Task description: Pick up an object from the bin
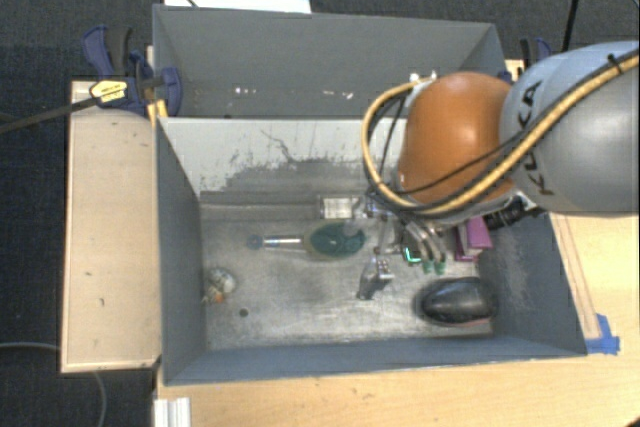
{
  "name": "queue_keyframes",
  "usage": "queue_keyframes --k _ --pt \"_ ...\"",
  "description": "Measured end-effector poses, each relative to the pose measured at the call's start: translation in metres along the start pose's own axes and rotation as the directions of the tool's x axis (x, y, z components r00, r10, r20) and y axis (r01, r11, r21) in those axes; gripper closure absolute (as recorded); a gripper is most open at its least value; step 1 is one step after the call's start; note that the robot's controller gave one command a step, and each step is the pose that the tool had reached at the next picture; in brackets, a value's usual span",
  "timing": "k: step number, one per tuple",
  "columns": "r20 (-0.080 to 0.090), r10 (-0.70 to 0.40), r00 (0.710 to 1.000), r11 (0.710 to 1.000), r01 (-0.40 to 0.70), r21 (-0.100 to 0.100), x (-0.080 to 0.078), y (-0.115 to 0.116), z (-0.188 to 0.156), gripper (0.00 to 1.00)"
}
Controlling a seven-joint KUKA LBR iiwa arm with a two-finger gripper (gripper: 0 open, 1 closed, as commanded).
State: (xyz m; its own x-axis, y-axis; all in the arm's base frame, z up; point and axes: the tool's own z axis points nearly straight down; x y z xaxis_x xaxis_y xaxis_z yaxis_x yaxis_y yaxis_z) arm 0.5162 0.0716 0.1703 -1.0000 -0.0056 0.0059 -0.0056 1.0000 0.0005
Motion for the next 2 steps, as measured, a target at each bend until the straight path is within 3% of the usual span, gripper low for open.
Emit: queue_keyframes --k 1,2 --pt "0.015 0.011 1.000 1.000 -0.011 -0.003 -0.068 0.053 0.099 0.00" --pt "0.014 0.011 1.000 1.000 -0.011 -0.002 -0.062 0.047 0.067 0.00"
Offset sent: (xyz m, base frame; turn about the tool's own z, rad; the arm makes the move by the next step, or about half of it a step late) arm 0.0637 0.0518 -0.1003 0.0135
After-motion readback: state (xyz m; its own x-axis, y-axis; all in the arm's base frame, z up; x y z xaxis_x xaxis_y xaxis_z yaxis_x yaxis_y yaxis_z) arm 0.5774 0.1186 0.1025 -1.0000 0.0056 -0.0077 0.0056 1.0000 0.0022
